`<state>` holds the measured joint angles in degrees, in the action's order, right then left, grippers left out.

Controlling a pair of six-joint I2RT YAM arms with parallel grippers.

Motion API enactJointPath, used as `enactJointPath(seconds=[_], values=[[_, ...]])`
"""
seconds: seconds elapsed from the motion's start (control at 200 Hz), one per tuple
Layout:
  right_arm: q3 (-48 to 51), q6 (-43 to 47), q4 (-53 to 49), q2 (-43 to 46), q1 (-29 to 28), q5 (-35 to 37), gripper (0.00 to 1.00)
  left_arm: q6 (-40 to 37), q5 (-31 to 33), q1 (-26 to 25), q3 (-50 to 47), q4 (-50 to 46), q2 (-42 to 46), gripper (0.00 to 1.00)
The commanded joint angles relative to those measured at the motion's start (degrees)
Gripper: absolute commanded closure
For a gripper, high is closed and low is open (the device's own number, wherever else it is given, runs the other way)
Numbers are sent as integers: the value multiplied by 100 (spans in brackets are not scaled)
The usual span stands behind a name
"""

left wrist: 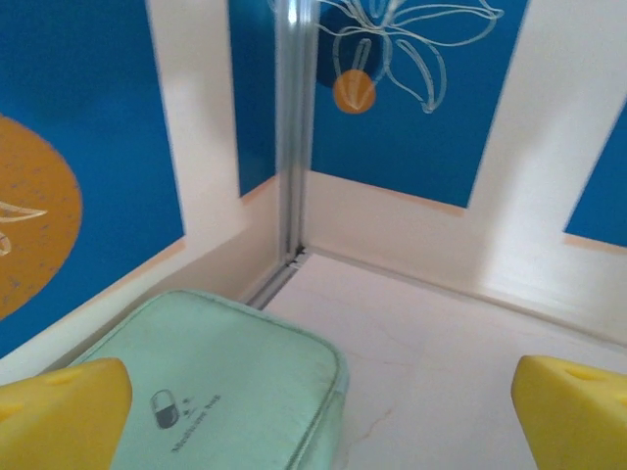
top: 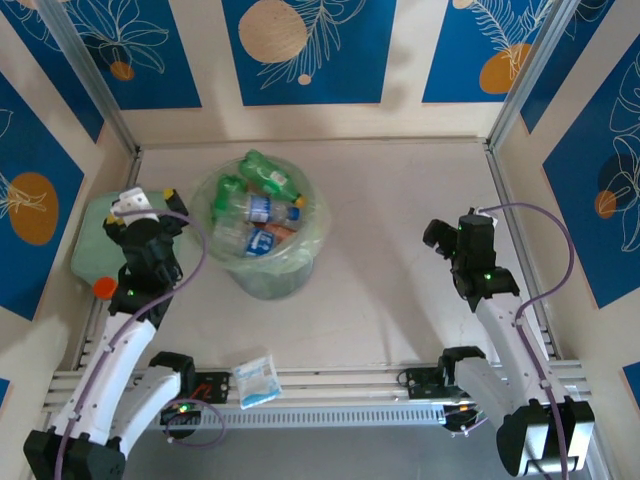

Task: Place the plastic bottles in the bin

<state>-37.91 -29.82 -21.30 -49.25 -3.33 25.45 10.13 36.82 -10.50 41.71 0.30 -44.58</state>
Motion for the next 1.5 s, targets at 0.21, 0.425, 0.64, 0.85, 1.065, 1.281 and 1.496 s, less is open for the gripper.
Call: enactJointPath(seconds=[0.21, 0.425, 0.64, 0.85, 1.065, 1.281, 1.496], values=[[-74, 214, 259, -75, 18, -26, 5, -466, -396, 89, 1435, -1152, -489, 1], [373, 310, 826, -228, -174, 684, 5, -156, -523, 962, 209, -588, -932, 1], [781, 567, 1702, -781, -320, 1686, 2, -317, -1011, 969, -1127, 974, -1475, 1], [1696, 1146, 3945, -1331, -345, 1844, 2, -932, -1698, 971, -1985, 3003, -2536, 1], [2032, 1768, 5915, -2055, -31, 467, 2, -596, -2275, 996, -2017, 4103, -3389, 1], [1792, 2222, 7246, -3467, 141, -996, 1, -1109, -2701, 623, -2289, 6124, -4622, 1], [1440, 2284, 6805, -3785, 276, -1562, 1, -1019, -2552, 611, -2165, 5681, -4539, 1]])
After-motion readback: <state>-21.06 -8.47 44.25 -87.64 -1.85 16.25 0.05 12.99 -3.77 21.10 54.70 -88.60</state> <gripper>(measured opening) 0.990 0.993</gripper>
